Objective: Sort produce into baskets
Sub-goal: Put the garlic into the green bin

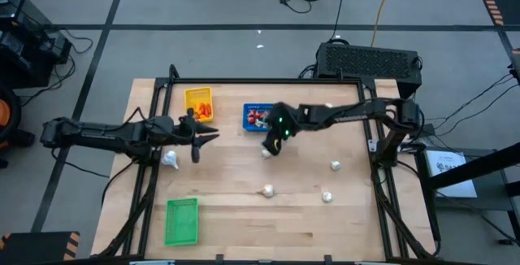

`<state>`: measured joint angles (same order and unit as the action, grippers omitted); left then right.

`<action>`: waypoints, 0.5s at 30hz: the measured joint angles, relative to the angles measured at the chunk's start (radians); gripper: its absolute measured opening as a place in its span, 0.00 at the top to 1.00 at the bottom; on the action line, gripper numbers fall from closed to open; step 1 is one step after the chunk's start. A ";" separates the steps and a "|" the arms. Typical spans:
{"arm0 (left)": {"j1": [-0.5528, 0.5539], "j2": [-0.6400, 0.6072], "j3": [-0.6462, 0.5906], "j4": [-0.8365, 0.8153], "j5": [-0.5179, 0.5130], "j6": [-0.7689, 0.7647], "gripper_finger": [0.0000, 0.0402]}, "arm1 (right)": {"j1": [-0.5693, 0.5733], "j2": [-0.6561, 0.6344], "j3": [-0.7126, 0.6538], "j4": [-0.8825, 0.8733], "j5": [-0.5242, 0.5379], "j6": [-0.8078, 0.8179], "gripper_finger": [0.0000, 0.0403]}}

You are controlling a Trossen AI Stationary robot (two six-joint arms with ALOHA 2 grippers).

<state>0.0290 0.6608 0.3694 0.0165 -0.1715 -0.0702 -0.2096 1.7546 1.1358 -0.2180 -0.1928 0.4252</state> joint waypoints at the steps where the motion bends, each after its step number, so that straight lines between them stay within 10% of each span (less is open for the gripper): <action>1: -0.007 0.008 0.002 0.009 0.019 -0.002 0.78 | 0.025 0.000 0.000 -0.003 0.000 0.000 0.47; 8: -0.069 0.161 0.002 0.174 0.041 0.047 0.78 | 0.198 0.000 0.000 -0.059 0.033 0.020 0.47; 15: -0.093 0.395 0.002 0.412 0.042 0.163 0.78 | 0.343 0.000 0.000 -0.166 0.326 0.110 0.47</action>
<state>-0.0640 1.0554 0.3717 0.4289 -0.1300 0.0930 0.1334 1.7542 1.1358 -0.3839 0.1334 0.5351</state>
